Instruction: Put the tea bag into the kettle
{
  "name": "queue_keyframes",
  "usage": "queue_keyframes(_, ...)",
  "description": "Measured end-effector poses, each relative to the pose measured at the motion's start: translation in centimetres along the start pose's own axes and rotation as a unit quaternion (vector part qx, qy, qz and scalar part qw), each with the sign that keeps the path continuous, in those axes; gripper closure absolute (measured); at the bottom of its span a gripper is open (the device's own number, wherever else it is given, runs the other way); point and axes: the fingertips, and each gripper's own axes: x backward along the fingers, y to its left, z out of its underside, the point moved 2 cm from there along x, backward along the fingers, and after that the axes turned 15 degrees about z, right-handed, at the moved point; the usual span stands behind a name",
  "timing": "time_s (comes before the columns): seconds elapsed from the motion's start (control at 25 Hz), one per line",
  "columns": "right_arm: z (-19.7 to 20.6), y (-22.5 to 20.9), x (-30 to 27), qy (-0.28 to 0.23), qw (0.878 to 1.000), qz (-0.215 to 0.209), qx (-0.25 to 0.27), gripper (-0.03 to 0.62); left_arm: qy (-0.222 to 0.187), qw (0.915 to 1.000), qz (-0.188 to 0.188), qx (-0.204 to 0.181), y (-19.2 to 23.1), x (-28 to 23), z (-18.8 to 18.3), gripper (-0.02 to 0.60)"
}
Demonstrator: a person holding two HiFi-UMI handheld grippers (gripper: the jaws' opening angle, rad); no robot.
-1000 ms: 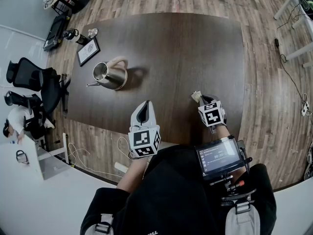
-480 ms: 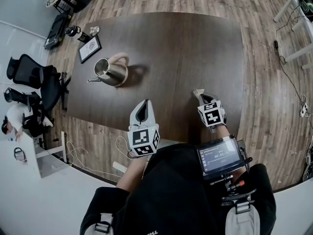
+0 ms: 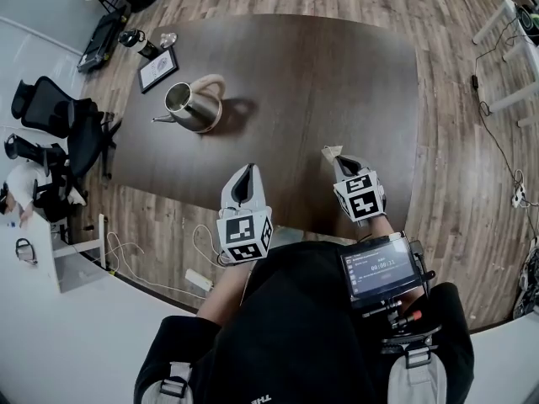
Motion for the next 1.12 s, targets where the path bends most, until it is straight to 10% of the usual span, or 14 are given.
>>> queue_keyframes(1.12,-12.0,18.3,8.6,-0.174,0.954,-0.219,0.106,0.585,-0.048,0.9765,-0.192,0.086,6.0,13.2,4.3,0.577)
